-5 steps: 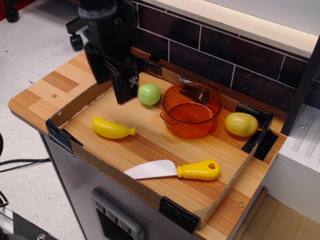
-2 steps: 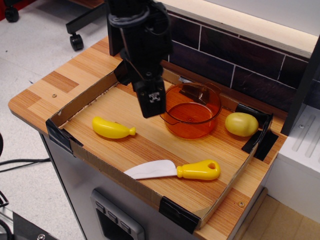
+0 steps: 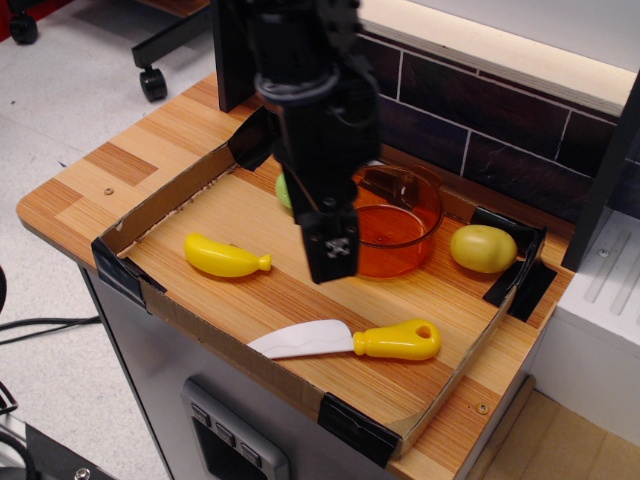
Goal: Put knife in pot
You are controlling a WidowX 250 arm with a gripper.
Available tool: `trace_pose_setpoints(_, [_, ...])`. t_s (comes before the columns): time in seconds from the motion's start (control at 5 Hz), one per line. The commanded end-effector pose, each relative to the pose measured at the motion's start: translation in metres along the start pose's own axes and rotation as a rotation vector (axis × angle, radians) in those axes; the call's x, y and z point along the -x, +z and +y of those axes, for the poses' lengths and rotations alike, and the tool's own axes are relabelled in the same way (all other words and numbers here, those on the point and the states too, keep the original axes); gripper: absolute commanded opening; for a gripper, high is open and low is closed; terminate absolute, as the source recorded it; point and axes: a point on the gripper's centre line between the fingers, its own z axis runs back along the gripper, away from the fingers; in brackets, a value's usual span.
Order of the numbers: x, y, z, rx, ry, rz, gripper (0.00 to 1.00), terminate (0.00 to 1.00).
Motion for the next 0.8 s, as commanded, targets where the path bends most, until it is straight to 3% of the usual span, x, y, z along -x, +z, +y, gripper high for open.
trace_pose_setpoints(0.0, [-0.004,-0.025,-0.013,-0.023,-0.018,0.043,1.00,0.00])
trace_pose_setpoints(0.6, [-0.010,-0.059,-0.031,-0.052,-0.041,0.100,1.00,0.00])
